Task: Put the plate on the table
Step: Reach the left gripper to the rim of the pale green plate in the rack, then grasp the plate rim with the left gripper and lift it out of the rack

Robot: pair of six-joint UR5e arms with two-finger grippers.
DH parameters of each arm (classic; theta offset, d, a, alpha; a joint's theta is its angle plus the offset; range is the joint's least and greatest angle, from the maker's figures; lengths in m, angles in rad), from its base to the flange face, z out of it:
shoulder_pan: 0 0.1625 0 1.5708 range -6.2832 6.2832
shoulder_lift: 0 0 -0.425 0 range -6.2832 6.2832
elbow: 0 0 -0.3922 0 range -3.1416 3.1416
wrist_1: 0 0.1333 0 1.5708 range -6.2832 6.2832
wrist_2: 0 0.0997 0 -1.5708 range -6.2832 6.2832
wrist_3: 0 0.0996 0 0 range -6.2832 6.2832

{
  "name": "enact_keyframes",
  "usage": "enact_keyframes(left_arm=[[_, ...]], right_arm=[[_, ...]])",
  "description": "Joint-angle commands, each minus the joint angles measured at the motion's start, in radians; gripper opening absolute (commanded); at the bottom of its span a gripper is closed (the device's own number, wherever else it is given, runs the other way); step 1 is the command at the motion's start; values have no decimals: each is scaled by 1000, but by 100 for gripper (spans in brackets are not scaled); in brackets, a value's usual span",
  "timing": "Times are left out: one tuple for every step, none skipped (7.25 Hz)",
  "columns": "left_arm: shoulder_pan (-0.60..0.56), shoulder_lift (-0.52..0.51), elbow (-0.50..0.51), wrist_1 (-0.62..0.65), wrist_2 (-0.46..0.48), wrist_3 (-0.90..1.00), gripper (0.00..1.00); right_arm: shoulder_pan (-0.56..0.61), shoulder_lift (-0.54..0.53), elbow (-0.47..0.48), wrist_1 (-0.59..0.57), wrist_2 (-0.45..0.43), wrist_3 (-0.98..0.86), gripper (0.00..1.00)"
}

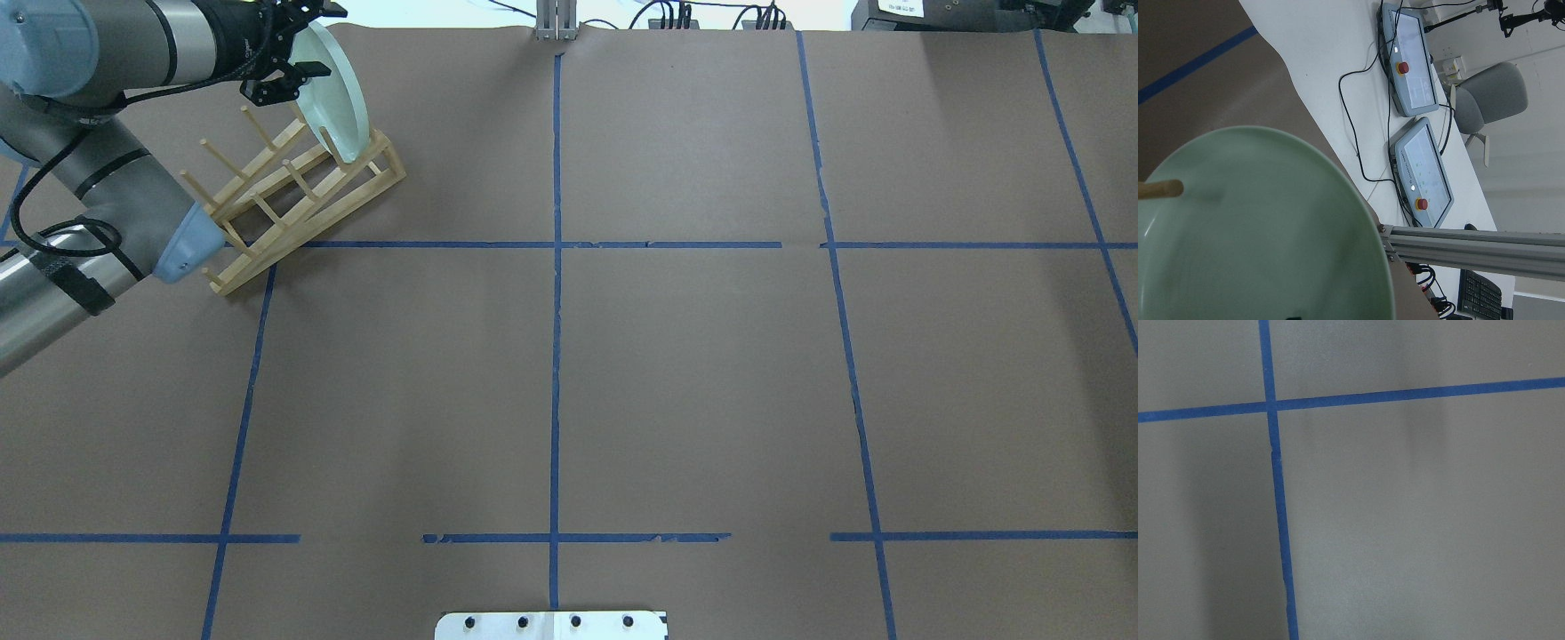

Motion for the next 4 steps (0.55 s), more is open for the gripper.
enact_keyframes(left_arm=[[0,-4,-4,1,-1,11,0],[-2,-6,-8,3,-1,9,0],[-20,-7,-43,15,-2,9,0],[-58,-7,-129,76,-13,9,0]], right_arm=[[0,0,0,0,0,0,100],[0,0,-1,0,0,0,100],[0,0,-1,0,0,0,100],[0,0,-1,0,0,0,100]])
